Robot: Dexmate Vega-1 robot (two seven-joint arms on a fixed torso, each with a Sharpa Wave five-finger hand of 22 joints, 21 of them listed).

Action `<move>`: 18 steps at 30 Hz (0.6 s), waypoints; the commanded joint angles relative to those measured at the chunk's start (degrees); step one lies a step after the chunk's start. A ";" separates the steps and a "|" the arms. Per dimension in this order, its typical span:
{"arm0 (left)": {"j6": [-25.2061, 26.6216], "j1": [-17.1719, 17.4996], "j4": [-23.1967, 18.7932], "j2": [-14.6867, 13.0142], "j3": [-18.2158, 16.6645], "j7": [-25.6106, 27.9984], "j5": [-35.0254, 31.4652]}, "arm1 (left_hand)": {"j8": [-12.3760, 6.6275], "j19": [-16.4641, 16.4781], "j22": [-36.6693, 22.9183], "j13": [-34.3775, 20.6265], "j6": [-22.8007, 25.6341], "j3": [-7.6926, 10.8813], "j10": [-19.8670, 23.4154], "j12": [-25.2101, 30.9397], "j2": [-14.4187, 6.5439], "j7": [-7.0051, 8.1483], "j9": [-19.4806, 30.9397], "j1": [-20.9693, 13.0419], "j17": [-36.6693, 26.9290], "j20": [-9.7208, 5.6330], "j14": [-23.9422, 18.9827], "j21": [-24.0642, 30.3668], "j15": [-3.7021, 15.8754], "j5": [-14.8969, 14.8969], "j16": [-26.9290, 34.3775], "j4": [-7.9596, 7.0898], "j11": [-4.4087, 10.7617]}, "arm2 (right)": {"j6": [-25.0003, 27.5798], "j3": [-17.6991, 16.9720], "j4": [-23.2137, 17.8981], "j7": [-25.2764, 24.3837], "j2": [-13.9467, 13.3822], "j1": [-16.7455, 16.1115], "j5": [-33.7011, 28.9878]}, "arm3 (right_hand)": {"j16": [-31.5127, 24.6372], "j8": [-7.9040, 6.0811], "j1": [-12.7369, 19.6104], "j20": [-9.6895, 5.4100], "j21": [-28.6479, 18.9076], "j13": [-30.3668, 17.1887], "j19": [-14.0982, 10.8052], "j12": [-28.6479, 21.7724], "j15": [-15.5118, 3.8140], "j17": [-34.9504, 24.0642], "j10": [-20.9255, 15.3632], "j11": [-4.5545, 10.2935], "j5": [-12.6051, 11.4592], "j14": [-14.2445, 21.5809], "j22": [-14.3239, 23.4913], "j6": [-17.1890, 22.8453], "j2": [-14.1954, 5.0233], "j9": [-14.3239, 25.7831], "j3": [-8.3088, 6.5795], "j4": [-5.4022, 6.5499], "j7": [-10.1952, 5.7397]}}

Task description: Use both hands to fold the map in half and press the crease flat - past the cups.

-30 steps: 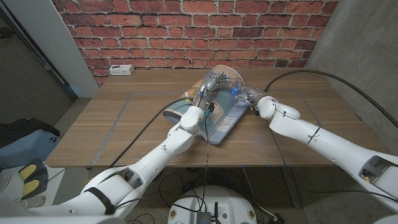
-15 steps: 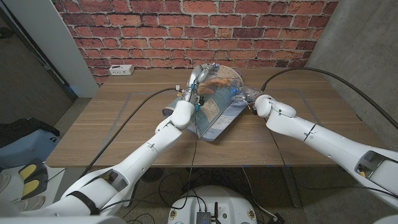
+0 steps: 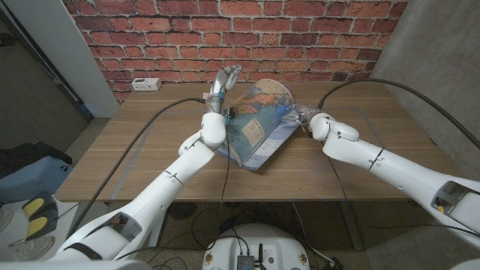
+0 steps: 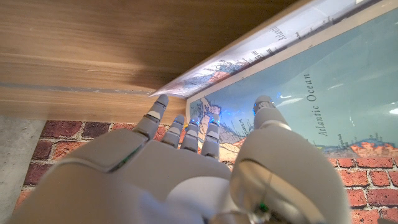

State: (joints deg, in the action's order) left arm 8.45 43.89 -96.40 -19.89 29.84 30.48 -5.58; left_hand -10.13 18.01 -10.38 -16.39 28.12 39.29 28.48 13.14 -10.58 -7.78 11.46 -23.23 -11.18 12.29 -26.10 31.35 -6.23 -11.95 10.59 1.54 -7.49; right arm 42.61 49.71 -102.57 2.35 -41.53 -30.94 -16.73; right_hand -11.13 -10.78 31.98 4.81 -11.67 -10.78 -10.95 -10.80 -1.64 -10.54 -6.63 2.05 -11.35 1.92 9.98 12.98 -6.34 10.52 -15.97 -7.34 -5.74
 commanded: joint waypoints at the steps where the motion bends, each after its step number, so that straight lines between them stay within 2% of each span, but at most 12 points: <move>1: 23.03 -3.62 -1.12 -2.27 -0.03 -5.16 8.14 | 0.08 -1.07 -0.09 0.59 -1.79 1.05 -1.23 -0.79 -0.25 -0.53 -0.06 0.55 0.17 0.07 1.84 -0.79 -0.58 0.43 -0.22 -0.92 -1.01 | 0.55 -0.37 -1.47 -0.15 -0.84 0.11 -1.18 | 0.00 0.03 -0.09 0.07 0.16 -0.24 -0.02 -0.21 -0.37 -0.10 -0.10 0.10 -0.17 -0.18 0.18 -0.20 0.03 0.17 0.09 -0.15 -0.13; 4: 24.84 -5.29 0.12 -2.80 0.67 -7.25 10.66 | 0.00 -1.18 -0.08 0.86 -2.24 1.27 -1.34 -0.92 -0.41 -1.32 -0.11 0.87 0.21 0.02 2.03 -0.99 -0.77 0.68 -0.06 -1.51 -1.29 | 0.57 -0.69 -2.08 -0.51 -1.10 -0.20 -1.43 | -0.02 0.01 -0.05 0.03 0.15 -0.24 -0.06 -0.22 -0.38 -0.08 -0.09 0.10 -0.19 -0.15 0.18 -0.17 0.01 0.17 0.08 -0.18 -0.11; 7: 25.92 -6.97 1.80 -3.24 1.47 -9.13 12.94 | -0.22 -0.52 -0.10 1.32 -2.51 1.66 -1.13 -0.96 -0.74 -2.91 -0.17 1.44 0.23 -0.43 1.74 -0.96 -1.32 1.17 0.32 -2.77 -1.51 | 0.55 -1.26 -2.81 -1.09 -1.40 -0.79 -1.49 | -0.02 -0.03 0.02 0.10 0.14 -0.24 -0.09 -0.26 -0.44 -0.07 -0.17 0.12 -0.22 -0.14 0.18 -0.10 -0.04 0.18 0.06 -0.22 -0.06; 10: 27.33 -8.46 2.94 -3.64 2.55 -10.16 14.41 | -0.48 0.28 -0.09 1.66 -2.31 2.03 -0.58 -0.83 -0.76 -3.54 -0.20 1.78 0.31 -0.93 1.24 -0.82 -1.70 1.50 0.60 -3.64 -1.92 | 0.55 -2.09 -3.65 -2.13 -1.66 -1.62 -1.49 | -0.04 -0.04 0.11 0.09 0.13 -0.24 -0.13 -0.28 -0.44 -0.04 -0.22 0.19 -0.26 -0.09 0.18 -0.11 -0.09 0.18 0.04 -0.27 -0.05; 12: 28.35 -9.60 3.58 -4.07 3.42 -11.33 15.35 | -0.59 1.21 -0.09 1.91 -2.18 2.33 -0.38 -0.81 -0.72 -3.74 -0.23 1.96 0.40 -1.23 1.06 -0.58 -1.76 1.66 0.66 -4.15 -2.14 | 0.09 -2.84 -4.23 -3.42 -1.85 -2.43 -1.52 | -0.08 -0.03 0.17 0.08 0.13 -0.24 -0.15 -0.32 -0.49 -0.04 -0.30 0.18 -0.28 0.00 0.18 -0.13 -0.16 0.18 0.00 -0.29 -0.06; 18: 33.95 -14.30 4.74 -5.50 8.50 -14.12 15.06 | -1.49 2.58 -0.07 2.71 0.38 3.36 2.09 -0.14 -0.44 -3.61 -0.32 2.56 0.69 -2.03 -1.38 -0.45 -0.69 1.88 1.29 -5.58 -1.08 | -3.30 -5.47 -5.39 -8.07 -2.08 -5.05 -1.35 | -0.18 -0.22 0.37 -0.08 0.12 -0.24 -0.22 -0.49 -0.60 -0.07 -0.74 0.18 -0.38 0.14 0.19 0.31 -0.91 0.19 -0.27 -0.20 -0.13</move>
State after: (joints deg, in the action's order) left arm 33.34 36.08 -94.17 -23.34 32.63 21.20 6.59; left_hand -11.06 19.94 -10.39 -13.83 27.31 42.34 29.47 12.54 -11.11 -9.05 11.18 -21.20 -10.41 10.27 -26.35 30.49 -7.15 -10.12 11.49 -3.42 -8.81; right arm 42.64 47.44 -105.87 -0.37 -42.98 -32.78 -18.02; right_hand -11.13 -10.78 32.00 4.81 -11.67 -10.78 -10.95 -11.03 -1.64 -10.44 -6.86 2.27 -11.35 1.93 9.98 12.98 -6.36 10.52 -15.97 -7.34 -5.73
